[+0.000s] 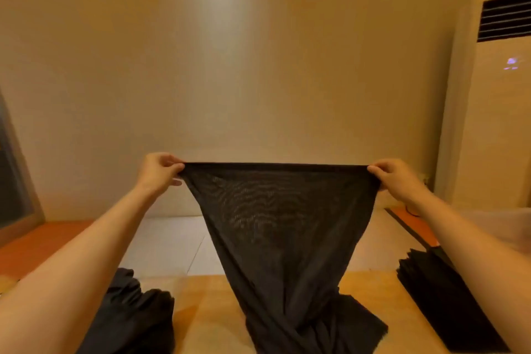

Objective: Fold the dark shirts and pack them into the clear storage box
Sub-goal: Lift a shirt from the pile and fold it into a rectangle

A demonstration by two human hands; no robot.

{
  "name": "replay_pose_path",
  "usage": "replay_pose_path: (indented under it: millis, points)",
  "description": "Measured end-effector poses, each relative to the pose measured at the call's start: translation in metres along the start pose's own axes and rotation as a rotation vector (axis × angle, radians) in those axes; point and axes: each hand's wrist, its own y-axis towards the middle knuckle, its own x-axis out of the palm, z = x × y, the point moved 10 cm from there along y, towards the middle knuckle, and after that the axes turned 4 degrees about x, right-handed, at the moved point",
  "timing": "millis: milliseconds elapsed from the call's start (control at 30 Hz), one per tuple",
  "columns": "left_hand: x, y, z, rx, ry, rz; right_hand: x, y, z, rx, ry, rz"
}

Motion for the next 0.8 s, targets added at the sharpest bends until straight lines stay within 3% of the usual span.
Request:
replay_pose_path:
  millis: [100,233,333,533,800]
  points:
    - [-0.038,0.051,0.072,0.138,-0.183,0.277,-0.061,0.037,-0.063,-0.105,0.150,0.355]
    - [-0.070,0.074,0.139,0.257,-0.385,0.373,-0.111,0.061,-0.119,-0.167,0.379,0.526]
    - [-0.086,0.066,0.161,0.334,-0.433,0.391,-0.124,0.058,-0.140,-0.215,0.492,0.525]
    - [-0.107,-0.017,0.156,0.464,-0.248,0.404,-0.099,0.010,-0.121,-0.187,0.693,0.374]
    - [-0.092,-0.181,0.069,0.261,-0.237,0.248,-0.039,-0.132,-0.047,-0.100,0.750,0.171]
